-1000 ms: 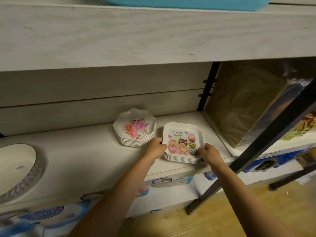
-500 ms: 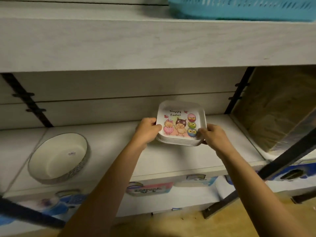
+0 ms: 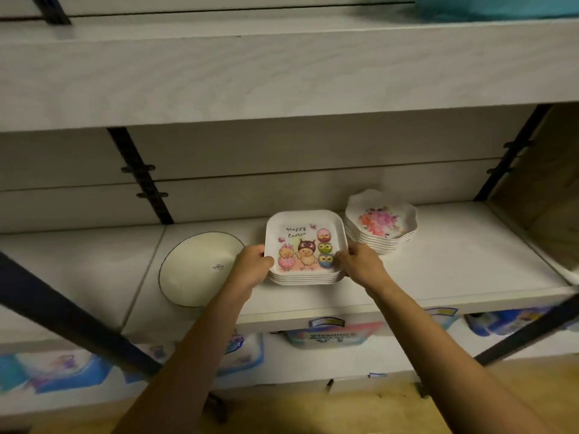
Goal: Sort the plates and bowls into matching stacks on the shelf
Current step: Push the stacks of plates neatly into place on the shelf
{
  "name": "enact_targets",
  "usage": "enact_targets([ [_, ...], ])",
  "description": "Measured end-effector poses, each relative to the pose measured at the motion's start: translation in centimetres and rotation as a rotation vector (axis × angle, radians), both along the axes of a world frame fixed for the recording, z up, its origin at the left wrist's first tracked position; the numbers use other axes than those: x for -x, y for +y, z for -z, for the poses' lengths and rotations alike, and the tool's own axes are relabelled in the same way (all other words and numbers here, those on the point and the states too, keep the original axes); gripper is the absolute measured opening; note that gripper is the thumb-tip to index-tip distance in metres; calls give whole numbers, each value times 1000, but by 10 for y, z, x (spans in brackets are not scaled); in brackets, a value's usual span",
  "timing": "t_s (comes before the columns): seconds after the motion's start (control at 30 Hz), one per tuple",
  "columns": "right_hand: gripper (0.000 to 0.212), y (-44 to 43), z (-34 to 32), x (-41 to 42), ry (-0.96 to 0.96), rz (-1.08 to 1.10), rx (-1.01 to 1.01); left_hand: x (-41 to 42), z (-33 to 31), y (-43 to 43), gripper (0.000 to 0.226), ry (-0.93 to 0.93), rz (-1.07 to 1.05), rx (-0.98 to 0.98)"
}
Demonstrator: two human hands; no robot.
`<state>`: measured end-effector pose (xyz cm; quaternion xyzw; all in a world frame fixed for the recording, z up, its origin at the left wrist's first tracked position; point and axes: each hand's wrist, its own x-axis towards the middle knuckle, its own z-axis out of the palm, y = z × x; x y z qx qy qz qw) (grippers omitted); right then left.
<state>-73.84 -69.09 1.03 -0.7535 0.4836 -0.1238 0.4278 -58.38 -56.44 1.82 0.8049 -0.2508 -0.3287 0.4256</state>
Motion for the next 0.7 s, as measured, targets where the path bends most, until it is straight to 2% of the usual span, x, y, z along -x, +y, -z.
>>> enact_targets([
  [0.37,26,7,39,15,160,67,-24,12,52,2,34,-56,119,-135],
  [0.53,25,3,48,19,141,89,-25,14,63,-4,31,-107,125,-151],
  [0.7,32,5,47,25,60,63,-42,14,60,-7,29,-139,103,-179],
])
